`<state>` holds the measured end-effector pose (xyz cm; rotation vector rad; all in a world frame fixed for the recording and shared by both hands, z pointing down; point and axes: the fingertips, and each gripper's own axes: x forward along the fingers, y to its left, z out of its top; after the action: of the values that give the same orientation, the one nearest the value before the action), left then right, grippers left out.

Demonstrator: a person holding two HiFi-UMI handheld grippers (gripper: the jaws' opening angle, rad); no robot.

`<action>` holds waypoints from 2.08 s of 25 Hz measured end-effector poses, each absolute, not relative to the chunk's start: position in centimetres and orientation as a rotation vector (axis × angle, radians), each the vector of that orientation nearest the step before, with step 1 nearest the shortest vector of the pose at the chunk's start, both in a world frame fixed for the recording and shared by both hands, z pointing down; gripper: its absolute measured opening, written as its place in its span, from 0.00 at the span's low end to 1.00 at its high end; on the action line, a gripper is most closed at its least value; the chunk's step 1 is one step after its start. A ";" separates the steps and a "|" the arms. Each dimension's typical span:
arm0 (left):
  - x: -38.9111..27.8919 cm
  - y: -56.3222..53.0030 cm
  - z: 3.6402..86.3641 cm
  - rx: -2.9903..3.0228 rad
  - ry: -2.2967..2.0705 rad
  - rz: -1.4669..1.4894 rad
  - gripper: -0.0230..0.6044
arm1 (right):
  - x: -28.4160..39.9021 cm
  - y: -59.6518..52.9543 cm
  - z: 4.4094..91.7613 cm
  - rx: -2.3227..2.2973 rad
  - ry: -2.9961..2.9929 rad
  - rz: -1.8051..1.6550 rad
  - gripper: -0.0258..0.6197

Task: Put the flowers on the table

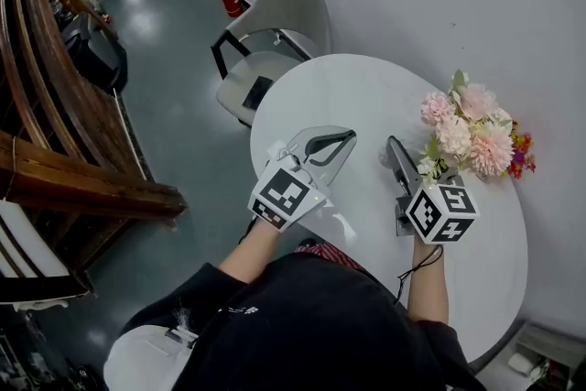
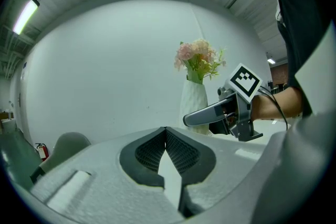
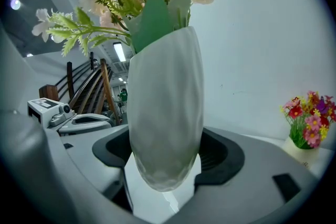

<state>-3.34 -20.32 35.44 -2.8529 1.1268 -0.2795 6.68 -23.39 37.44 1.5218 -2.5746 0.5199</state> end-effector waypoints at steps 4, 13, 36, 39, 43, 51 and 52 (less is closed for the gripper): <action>-3.1 -21.6 35.3 -2.857 1.127 -0.285 0.04 | 7.0 -24.6 37.0 1.524 -2.570 0.513 0.61; -2.3 -23.2 35.0 -2.870 1.135 -0.303 0.04 | 8.0 -27.2 36.4 1.526 -2.553 0.494 0.61; -0.6 -29.7 35.9 -2.892 1.103 -0.329 0.04 | 10.2 -33.3 37.6 1.545 -2.527 0.507 0.61; -0.5 -29.6 35.7 -2.905 1.060 -0.332 0.04 | 10.1 -33.1 37.4 1.581 -2.512 0.513 0.61; -0.5 -30.0 35.5 -2.906 1.032 -0.330 0.04 | 10.0 -33.2 37.3 1.604 -2.505 0.517 0.61; -1.7 -32.0 36.0 -2.927 1.005 -0.334 0.04 | 8.7 -35.8 37.6 1.632 -2.477 0.504 0.61; -1.8 -32.3 36.0 -2.930 1.003 -0.335 0.04 | 8.6 -36.2 37.7 1.637 -2.473 0.504 0.61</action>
<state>-1.80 -32.28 36.05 -2.9296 1.0032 -0.3350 8.57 -36.18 37.65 1.6366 -2.4731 0.5040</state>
